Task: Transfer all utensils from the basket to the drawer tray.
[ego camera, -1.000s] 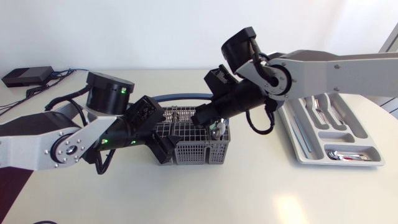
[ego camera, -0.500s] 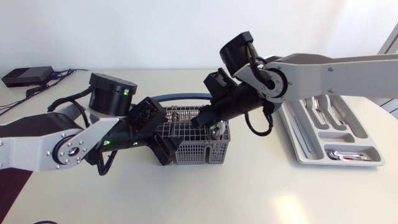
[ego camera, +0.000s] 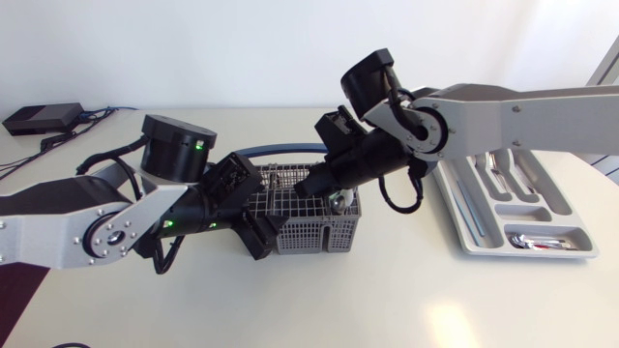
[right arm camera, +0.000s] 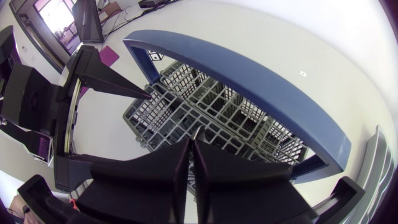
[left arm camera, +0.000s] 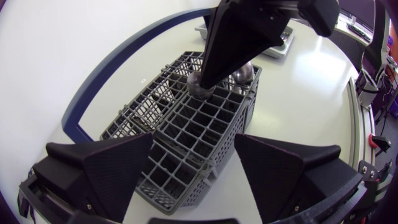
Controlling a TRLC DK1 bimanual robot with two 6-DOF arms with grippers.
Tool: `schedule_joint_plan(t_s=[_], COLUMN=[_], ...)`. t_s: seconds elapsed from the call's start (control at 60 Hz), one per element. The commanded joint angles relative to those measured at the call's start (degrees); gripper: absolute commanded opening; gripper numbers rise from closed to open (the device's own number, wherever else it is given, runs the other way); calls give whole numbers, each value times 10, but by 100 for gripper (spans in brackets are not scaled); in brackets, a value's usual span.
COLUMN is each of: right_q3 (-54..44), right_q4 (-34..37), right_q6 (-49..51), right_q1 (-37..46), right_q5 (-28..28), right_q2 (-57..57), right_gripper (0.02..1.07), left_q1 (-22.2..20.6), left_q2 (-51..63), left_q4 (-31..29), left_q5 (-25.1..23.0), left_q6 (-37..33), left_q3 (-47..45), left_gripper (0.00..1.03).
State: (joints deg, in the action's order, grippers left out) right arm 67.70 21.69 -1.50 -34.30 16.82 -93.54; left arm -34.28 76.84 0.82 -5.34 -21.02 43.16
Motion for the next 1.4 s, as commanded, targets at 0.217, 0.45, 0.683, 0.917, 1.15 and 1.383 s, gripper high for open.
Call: schedule_joint_plan(t_s=[0.217, 0.45, 0.683, 0.917, 1.15, 1.383], right_q3=[-22, -23, -16, -6, -7, -2], right_q4=[2, 6, 22, 37, 39, 46], right_q6=[-3, -10, -16, -21, -21, -22], right_q1=[10, 39, 59, 79, 83, 100], right_q5=[-1, 45, 89, 162, 200, 233], right_q2=[33, 56, 69, 67, 69, 70], right_gripper=[7, 7, 7, 7, 7, 7], left_q1=[-6, -11, -13, -15, -17, -18], left_q2=[19, 25, 25, 25, 27, 28], left_q4=[3, 3, 3, 3, 3, 3], left_q5=[-2, -2, 0, 1, 2, 2], left_q6=[7, 11, 12, 11, 11, 11], left_q3=[5, 6, 5, 6, 5, 5], left_gripper=[92, 92, 92, 92, 92, 92])
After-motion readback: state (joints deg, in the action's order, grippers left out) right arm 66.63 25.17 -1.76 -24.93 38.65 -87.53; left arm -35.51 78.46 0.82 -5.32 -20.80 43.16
